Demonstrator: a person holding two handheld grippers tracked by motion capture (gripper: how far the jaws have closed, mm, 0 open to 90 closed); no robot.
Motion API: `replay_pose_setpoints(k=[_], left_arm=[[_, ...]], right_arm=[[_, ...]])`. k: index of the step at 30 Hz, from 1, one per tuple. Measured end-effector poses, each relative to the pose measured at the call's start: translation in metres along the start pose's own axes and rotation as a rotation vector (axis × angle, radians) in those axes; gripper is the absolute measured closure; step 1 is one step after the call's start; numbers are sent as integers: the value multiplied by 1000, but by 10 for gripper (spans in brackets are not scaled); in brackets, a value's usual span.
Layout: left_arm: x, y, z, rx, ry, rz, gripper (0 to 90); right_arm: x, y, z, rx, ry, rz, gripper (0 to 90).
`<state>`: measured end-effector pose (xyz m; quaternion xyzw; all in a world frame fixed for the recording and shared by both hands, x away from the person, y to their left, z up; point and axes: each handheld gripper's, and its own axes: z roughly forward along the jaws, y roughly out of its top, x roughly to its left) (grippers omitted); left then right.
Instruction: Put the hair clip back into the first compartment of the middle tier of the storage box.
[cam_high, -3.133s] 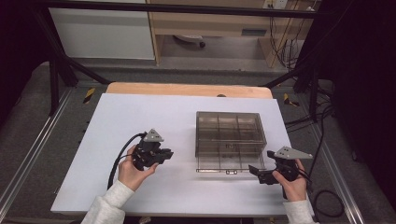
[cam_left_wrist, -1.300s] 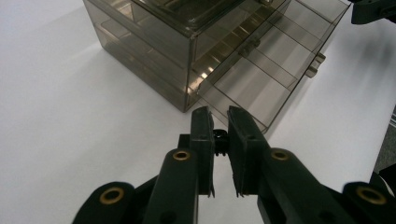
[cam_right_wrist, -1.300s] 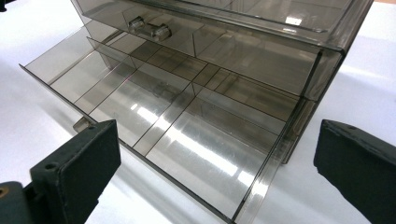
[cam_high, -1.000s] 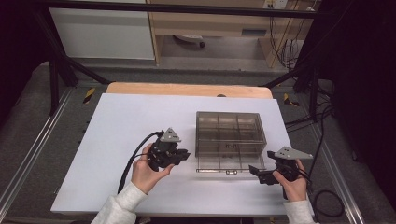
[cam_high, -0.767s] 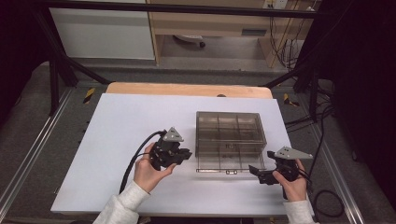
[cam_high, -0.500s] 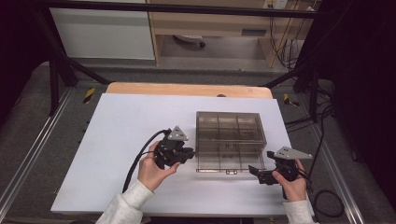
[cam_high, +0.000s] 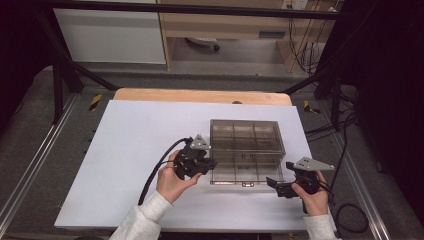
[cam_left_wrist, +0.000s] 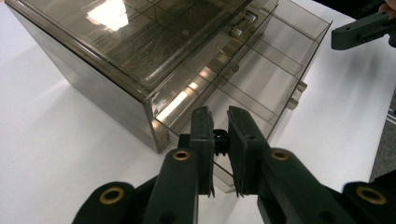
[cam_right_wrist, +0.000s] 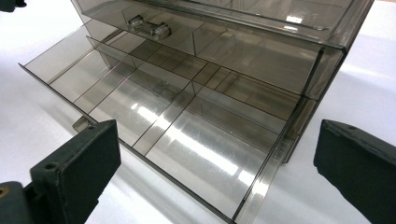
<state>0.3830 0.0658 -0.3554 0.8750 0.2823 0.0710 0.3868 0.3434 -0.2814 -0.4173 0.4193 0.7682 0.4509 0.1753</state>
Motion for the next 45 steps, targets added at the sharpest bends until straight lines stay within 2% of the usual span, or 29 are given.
replay_pose_setpoints(k=[24,45], left_arm=[[-4,2,27,38,-15,13,801],[-5,-7,47,79,-19,13,801]], right_arm=[[0,0,0,4,-2,5,12],[0,-1,0,4,-2,5,12]])
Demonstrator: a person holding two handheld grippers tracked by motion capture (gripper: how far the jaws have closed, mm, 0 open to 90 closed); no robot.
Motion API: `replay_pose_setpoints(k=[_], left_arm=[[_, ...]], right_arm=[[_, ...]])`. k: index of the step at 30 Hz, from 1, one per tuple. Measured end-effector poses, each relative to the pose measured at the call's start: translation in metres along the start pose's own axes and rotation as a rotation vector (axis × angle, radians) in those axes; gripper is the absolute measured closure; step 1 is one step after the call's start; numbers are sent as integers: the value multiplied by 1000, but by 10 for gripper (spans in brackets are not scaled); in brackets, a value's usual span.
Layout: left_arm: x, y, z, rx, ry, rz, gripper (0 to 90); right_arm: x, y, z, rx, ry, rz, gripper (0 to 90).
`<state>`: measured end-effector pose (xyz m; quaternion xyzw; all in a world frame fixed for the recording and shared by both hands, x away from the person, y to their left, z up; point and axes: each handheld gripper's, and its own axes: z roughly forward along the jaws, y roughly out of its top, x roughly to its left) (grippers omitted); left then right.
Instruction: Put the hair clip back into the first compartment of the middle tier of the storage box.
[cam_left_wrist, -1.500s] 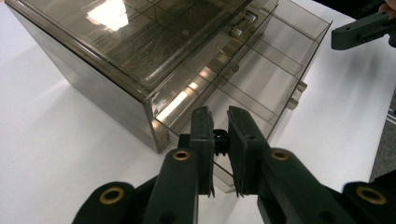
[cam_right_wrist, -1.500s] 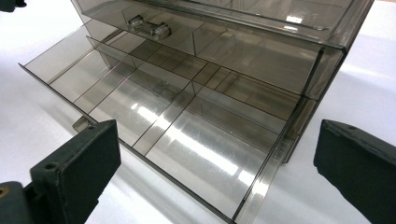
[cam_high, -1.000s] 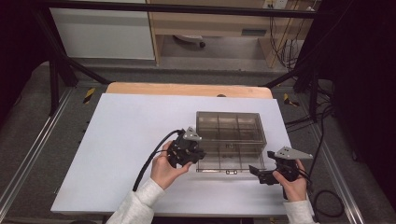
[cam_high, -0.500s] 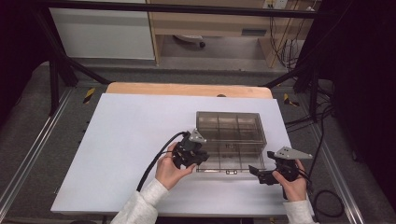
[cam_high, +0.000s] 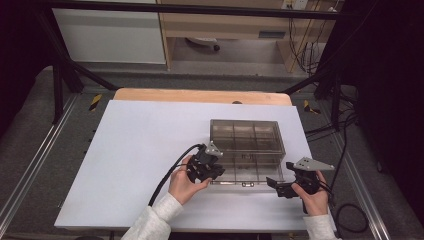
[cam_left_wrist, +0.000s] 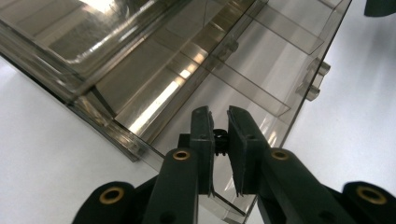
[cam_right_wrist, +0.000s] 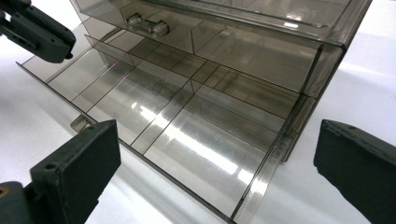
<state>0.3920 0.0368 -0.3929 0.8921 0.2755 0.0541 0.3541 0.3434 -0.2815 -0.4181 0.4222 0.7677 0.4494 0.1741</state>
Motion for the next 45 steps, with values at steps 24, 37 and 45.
replay_pose_setpoints(k=[24,37,45], left_arm=[[-2,-2,-12,-15,-2,-2,562],[0,-6,-32,-49,24,16,382],[8,-14,-43,-67,64,-2,273]], right_arm=[[1,0,0,-1,-1,-1,12],[1,1,-1,-4,0,-5,12],[2,2,-2,-8,0,-8,12]])
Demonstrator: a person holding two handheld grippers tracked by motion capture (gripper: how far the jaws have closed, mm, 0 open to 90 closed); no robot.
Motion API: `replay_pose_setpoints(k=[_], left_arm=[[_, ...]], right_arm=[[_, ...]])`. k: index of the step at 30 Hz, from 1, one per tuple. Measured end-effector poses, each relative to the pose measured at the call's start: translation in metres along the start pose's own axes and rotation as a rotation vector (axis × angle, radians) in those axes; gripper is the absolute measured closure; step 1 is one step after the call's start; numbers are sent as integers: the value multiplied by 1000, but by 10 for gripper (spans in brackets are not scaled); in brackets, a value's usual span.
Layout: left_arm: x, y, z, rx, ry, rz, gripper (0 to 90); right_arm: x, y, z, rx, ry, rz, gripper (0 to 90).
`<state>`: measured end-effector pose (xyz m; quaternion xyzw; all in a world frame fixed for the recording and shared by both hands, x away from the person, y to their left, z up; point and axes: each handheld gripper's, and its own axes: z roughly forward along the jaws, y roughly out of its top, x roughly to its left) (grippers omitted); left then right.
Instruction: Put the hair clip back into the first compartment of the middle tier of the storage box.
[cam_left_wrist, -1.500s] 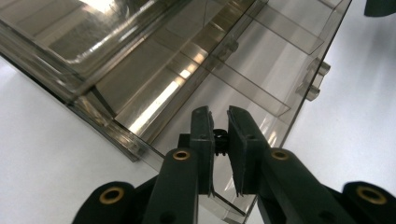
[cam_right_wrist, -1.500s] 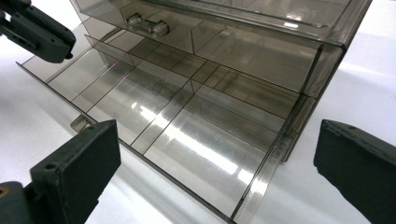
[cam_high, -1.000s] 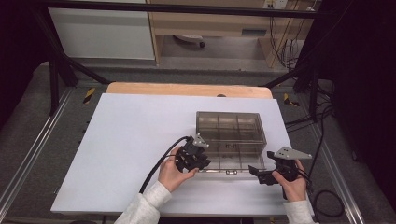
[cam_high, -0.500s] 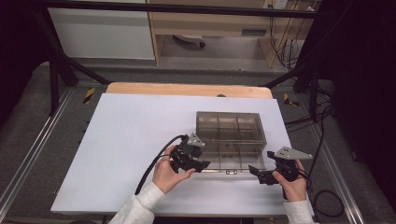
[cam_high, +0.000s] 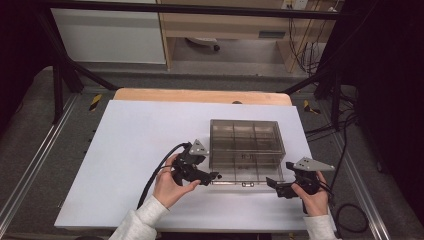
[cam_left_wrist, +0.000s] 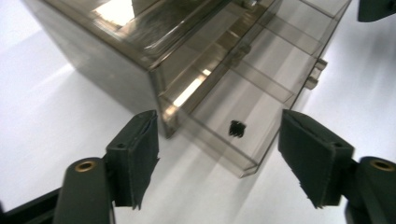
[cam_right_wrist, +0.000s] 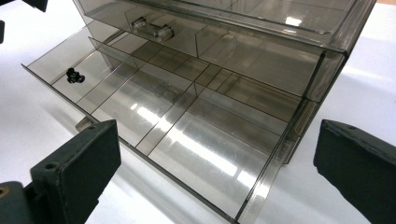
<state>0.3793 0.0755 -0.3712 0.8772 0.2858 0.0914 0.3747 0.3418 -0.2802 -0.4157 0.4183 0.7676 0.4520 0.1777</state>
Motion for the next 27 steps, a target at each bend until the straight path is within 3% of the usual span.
replay_pose_setpoints(k=[15,27], left_arm=[[20,-23,-15,18,69,-55,145],[35,-42,-32,9,111,-88,119]], right_arm=[[2,1,-1,7,-5,-8,17],[3,1,-2,12,-15,-7,21]])
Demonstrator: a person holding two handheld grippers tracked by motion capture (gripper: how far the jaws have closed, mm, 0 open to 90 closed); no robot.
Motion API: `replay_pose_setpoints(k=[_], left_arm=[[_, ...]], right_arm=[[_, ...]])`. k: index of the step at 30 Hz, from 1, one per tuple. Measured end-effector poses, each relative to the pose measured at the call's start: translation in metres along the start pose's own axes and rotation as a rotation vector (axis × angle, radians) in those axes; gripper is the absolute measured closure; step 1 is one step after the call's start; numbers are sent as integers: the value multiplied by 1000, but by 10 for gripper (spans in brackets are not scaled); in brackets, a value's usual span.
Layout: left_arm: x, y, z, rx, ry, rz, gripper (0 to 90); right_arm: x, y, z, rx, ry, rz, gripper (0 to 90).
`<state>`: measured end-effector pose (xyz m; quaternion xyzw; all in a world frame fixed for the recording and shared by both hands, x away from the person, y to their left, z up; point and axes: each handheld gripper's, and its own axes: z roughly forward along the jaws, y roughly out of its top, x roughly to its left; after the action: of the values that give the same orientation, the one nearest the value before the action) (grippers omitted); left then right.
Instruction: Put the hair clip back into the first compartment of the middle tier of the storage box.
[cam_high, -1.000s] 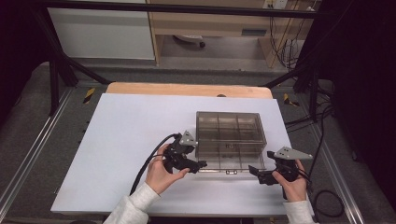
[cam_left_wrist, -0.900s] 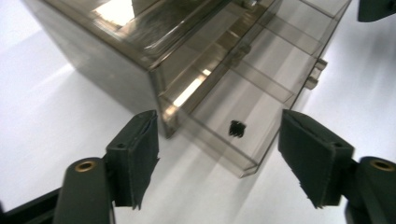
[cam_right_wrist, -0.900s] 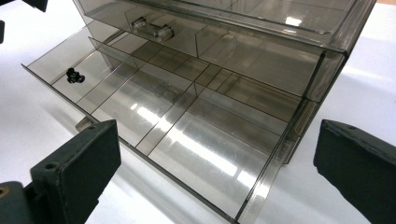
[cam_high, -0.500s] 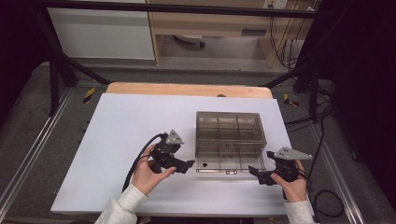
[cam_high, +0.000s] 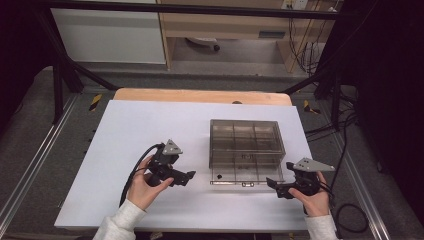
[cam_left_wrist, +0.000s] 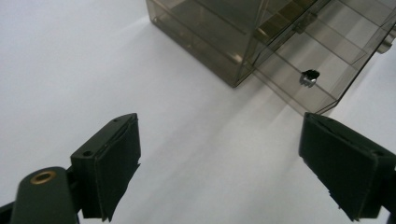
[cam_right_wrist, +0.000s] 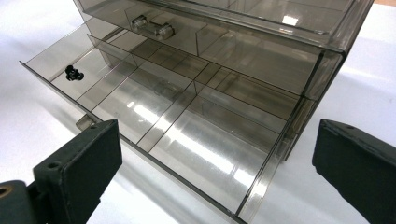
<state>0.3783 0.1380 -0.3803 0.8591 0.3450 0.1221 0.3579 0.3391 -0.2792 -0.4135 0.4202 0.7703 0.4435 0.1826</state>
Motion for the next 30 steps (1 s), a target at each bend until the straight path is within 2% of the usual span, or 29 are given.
replay_pose_setpoints(k=[16,30], left_arm=[[30,-30,-21,-21,56,-74,105],[43,-49,-30,-35,80,-83,105]], right_arm=[[0,0,1,14,-14,-2,26],[2,1,1,18,-29,-8,22]])
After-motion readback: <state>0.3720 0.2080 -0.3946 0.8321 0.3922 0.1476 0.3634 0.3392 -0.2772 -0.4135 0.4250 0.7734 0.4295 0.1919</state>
